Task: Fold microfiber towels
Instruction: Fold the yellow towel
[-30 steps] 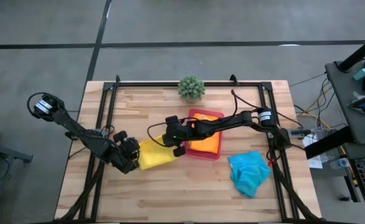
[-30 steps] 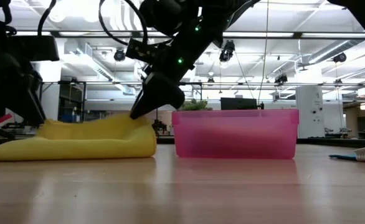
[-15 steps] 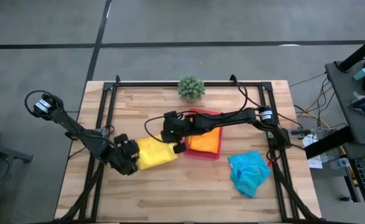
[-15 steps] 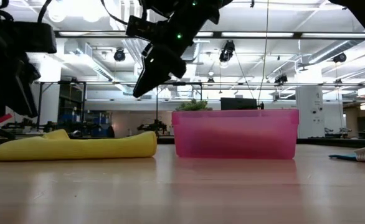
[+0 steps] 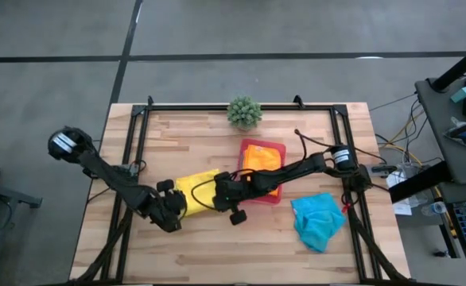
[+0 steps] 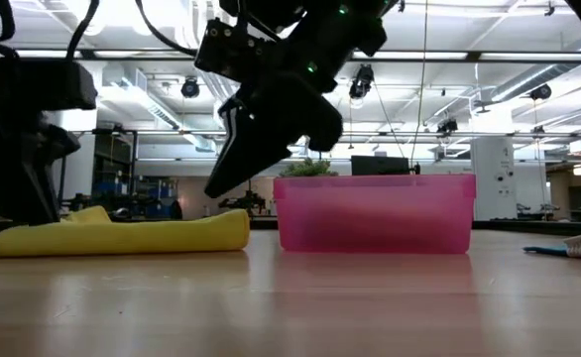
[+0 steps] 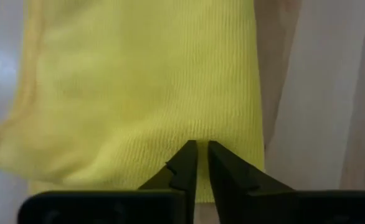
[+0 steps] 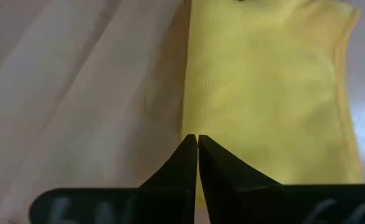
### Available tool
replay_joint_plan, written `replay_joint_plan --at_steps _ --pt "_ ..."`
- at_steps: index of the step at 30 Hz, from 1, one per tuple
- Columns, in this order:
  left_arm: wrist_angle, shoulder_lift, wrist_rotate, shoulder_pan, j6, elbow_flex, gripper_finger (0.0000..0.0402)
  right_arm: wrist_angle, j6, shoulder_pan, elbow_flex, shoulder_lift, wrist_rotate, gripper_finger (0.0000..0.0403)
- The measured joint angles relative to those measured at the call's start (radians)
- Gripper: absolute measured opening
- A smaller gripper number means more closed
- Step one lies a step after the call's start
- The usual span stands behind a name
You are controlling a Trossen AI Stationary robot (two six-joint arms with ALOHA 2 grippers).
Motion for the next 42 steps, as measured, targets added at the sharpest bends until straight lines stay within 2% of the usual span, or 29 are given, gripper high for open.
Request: replay_joint_plan --at_steps 5,10,15,22,25,29,31,34,39,42 --pt "0.003 0.047 0.123 0.0 -0.029 0.0 0.0002 0.069 0.039 0.001 -0.038 0.0 0.006 0.0009" --pt "-0.001 0.062 0.165 0.001 -0.049 0.005 0.0003 0.121 0.047 0.003 -0.049 0.001 0.001 0.0009" --pt "-0.029 0.004 0.215 0.0 -0.027 0.012 0.0003 0.152 0.047 0.004 -0.049 0.001 0.002 0.0009" --pt "-0.077 -0.143 0.185 0.0 -0.024 0.013 0.0003 0.191 0.036 0.004 -0.049 0.05 0.001 0.0009" --pt "-0.123 -0.185 0.109 0.002 -0.031 0.013 0.0003 0.193 0.031 0.005 -0.047 0.072 0.002 0.0009" --pt "-0.21 -0.21 -0.042 0.005 -0.059 0.002 0.0003 0.193 0.03 0.004 -0.046 0.077 0.002 0.0009" --pt "-0.237 -0.206 -0.074 0.009 -0.085 -0.018 0.0003 0.191 0.027 0.004 -0.045 0.077 0.002 0.0009" --pt "-0.263 -0.181 -0.06 0.011 -0.132 -0.042 0.0003 0.187 0.019 0.004 -0.045 0.077 0.002 0.0009" --pt "-0.361 -0.118 0.086 0.011 -0.22 -0.052 0.0003 0.172 0.029 0.004 -0.044 0.077 0.002 0.0009" --pt "-0.397 -0.093 0.125 0.011 -0.23 -0.047 0.0003 0.17 0.029 0.004 -0.044 0.077 0.008 0.0009"
